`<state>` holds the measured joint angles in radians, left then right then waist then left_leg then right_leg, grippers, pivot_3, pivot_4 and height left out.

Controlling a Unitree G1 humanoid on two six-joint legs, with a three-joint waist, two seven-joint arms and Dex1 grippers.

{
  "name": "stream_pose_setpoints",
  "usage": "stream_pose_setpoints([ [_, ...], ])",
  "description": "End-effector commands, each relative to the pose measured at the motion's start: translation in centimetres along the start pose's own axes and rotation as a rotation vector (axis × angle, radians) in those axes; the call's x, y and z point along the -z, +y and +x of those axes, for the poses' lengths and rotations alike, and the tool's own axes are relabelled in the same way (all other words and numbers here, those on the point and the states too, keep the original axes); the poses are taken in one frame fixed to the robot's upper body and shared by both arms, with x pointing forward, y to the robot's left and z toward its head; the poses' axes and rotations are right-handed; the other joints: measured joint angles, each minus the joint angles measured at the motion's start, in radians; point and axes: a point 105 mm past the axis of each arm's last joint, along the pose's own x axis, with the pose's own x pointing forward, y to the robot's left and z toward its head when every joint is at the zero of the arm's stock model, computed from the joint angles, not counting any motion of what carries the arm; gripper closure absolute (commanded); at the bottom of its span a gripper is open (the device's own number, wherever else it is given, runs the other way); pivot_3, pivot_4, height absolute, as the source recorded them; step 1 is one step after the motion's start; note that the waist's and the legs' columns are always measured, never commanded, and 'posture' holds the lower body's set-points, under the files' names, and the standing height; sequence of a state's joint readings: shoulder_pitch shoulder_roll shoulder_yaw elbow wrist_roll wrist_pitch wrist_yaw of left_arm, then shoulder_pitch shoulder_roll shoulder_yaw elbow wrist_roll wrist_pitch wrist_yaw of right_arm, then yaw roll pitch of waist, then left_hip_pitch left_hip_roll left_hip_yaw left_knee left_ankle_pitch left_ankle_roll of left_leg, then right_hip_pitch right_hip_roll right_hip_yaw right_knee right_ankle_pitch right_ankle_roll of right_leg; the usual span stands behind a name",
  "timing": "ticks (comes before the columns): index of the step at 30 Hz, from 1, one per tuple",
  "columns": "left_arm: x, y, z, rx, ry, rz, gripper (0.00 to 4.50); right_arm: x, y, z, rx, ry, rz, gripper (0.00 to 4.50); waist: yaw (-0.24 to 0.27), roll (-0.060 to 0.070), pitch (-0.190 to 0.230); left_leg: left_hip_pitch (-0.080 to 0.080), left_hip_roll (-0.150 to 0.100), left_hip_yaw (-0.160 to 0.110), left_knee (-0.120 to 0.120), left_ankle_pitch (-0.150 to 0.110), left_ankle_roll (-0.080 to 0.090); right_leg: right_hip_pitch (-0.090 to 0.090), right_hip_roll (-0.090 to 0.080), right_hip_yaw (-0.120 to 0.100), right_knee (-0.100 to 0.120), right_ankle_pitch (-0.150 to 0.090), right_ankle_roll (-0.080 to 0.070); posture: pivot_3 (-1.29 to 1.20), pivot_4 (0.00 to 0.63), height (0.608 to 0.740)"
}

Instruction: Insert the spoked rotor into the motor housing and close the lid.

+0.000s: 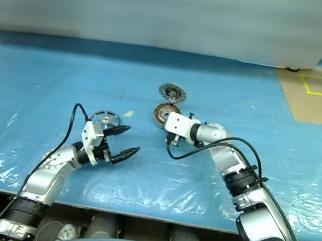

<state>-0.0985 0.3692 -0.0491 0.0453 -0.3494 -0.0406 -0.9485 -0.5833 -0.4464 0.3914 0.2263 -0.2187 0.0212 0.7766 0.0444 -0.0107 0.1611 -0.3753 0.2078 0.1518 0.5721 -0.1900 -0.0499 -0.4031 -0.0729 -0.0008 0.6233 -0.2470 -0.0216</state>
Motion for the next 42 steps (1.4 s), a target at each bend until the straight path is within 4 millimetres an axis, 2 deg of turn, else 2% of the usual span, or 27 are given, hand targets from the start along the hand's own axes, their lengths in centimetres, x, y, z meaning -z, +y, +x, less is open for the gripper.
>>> stream_pose_setpoints([
  [1,-0.8,0.1,0.2,0.004,-0.021,0.029,0.00,-1.3,-1.5,-0.4,0.060,-0.047,-0.027,4.47,0.001,0.000,0.000,0.000,0.000,0.000,0.000,0.000,0.000,0.000,0.000,0.000,0.000,0.000,0.000,0.00,0.150,0.740],
  [5,-0.9,0.2,0.1,0.005,-0.021,0.032,0.00,-2.9,-1.3,-0.6,0.045,-0.132,0.032,4.47,0.000,0.000,0.000,0.000,0.000,0.000,0.000,0.000,0.000,0.000,0.000,0.000,0.000,0.000,0.000,0.00,0.150,0.740],
  [8,-0.9,0.3,0.1,0.004,-0.019,0.033,0.00,-4.3,0.2,-1.1,-0.050,-0.205,0.041,4.47,0.000,0.000,0.000,0.000,0.000,0.000,0.000,0.000,0.000,0.000,0.000,0.000,0.000,0.000,0.000,0.00,0.150,0.740],
  [12,-1.0,0.3,0.0,0.006,-0.018,0.035,0.00,-4.4,2.5,-2.1,-0.180,-0.218,0.037,4.47,0.002,0.000,0.000,0.000,0.000,0.000,-0.001,0.000,0.000,0.000,0.000,0.000,0.000,0.000,0.000,0.00,0.150,0.740],
  [14,-1.0,0.3,0.1,0.008,-0.017,0.035,0.00,-4.1,2.3,-2.2,-0.171,-0.204,0.024,4.47,0.003,0.000,0.000,0.000,0.000,0.000,0.000,0.000,0.000,0.000,0.000,0.000,0.000,0.000,0.000,0.00,0.150,0.740],
  [18,-1.1,0.2,0.3,0.014,-0.018,0.035,0.00,-4.1,-0.1,-1.8,-0.044,-0.203,0.057,4.47,-0.005,0.000,0.000,0.001,0.000,0.000,0.000,0.000,0.000,0.000,0.000,0.000,0.000,0.000,0.000,0.00,0.150,0.740],
  [25,-1.2,0.2,0.4,0.020,-0.015,0.033,0.00,-3.6,-0.7,-1.2,0.004,-0.165,0.049,2.39,0.000,0.000,0.000,0.000,0.000,0.000,0.000,0.000,0.000,0.000,0.000,0.001,0.000,0.000,0.000,0.00,0.150,0.740],
  [39,-1.3,0.1,0.4,0.012,-0.013,0.028,0.00,0.3,-0.2,0.4,0.033,0.015,-0.012,2.39,-0.001,0.000,0.000,0.000,0.000,0.000,0.000,0.000,0.000,0.000,0.000,0.000,0.000,0.000,0.000,0.00,0.150,0.740],
  [42,-1.3,0.2,0.4,0.008,-0.014,0.030,0.00,1.4,0.2,0.7,0.026,0.052,-0.029,2.96,-0.001,0.000,0.000,0.000,0.000,0.000,0.000,0.000,0.000,0.000,0.000,0.000,0.000,0.000,0.000,0.00,0.150,0.740],
])
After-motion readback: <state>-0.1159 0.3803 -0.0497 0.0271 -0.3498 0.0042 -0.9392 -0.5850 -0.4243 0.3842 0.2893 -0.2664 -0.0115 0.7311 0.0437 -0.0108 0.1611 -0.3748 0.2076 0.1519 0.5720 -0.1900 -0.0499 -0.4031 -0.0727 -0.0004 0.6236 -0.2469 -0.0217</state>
